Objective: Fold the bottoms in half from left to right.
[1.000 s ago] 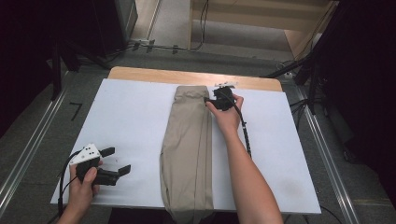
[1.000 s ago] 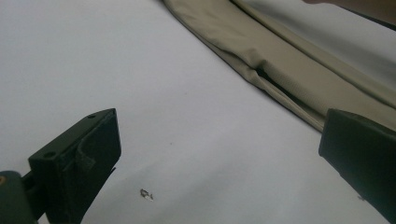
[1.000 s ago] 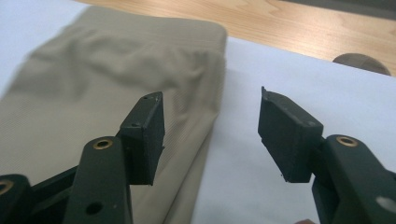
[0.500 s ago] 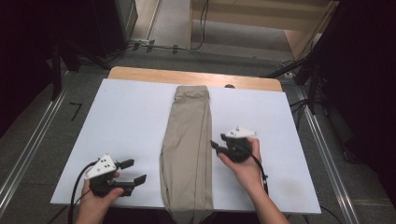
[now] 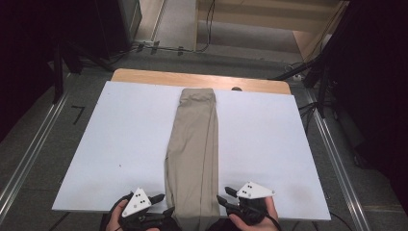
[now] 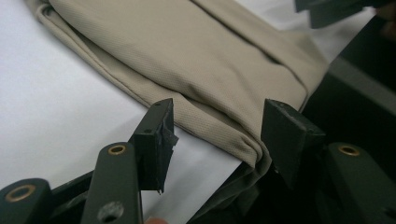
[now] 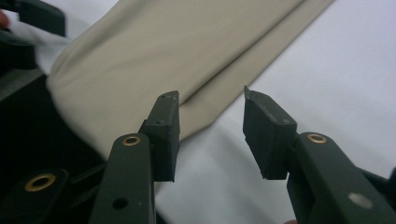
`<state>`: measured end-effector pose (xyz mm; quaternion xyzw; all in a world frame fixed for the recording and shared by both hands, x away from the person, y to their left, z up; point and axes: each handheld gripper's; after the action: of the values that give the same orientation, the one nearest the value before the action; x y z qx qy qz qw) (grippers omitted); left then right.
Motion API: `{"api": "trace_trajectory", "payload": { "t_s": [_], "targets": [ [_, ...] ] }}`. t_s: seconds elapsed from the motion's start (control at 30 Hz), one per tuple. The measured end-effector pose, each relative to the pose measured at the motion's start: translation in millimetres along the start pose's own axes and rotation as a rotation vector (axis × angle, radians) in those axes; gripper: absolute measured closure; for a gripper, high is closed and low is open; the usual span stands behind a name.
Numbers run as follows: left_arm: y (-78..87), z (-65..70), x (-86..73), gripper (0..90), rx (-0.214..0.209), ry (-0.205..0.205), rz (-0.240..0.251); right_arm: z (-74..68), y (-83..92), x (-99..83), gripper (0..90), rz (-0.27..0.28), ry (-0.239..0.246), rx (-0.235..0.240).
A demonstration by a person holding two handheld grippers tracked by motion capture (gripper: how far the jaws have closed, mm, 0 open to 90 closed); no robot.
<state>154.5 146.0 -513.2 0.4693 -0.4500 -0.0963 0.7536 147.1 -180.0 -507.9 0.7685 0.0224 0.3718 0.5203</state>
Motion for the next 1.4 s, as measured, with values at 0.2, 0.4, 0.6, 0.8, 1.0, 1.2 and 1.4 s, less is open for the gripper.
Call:
{"api": "trace_trajectory", "payload": {
  "t_s": [0.2,0.4,0.6,0.8,1.0,1.2,1.4],
  "targets": [
    [-7.1,8.4,0.8,61.0,0.109,-0.039,-0.018,-18.6,-14.0,-5.9,60.7,-0.042,0.041,-0.004],
    [-8.2,12.0,7.5,89.8,0.076,-0.153,-0.056,-22.5,-16.2,-3.7,86.0,-0.058,0.064,-0.069],
    [0.9,-12.3,5.6,90.0,-0.085,-0.066,-0.043,-17.4,-10.0,-7.4,88.1,-0.041,0.045,-0.008],
    [14.2,-17.3,-0.6,90.0,-0.098,-0.096,-0.063,-17.1,-3.0,-12.6,88.1,-0.029,0.031,0.021],
    [9.5,-21.6,-3.6,74.0,-0.056,-0.088,-0.056,-18.6,-6.0,-18.9,74.7,-0.046,0.023,-0.053],
    [19.0,-9.6,4.8,79.8,-0.190,-0.121,0.066,-25.8,7.2,-13.1,79.1,0.050,0.018,-0.015],
    [-7.0,9.0,13.1,89.2,-0.147,-0.168,-0.055,-62.9,-17.8,6.5,87.4,0.017,0.165,-0.007]
  ]
}}
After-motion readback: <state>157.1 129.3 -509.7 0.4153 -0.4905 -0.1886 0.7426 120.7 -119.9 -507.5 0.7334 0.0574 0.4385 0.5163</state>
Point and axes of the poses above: each handheld gripper's, and its own axes: y roughly backward along the jaws, x roughly out of its top, z roughly to its right, and after that the axes turned 15 degrees about -z, right-handed
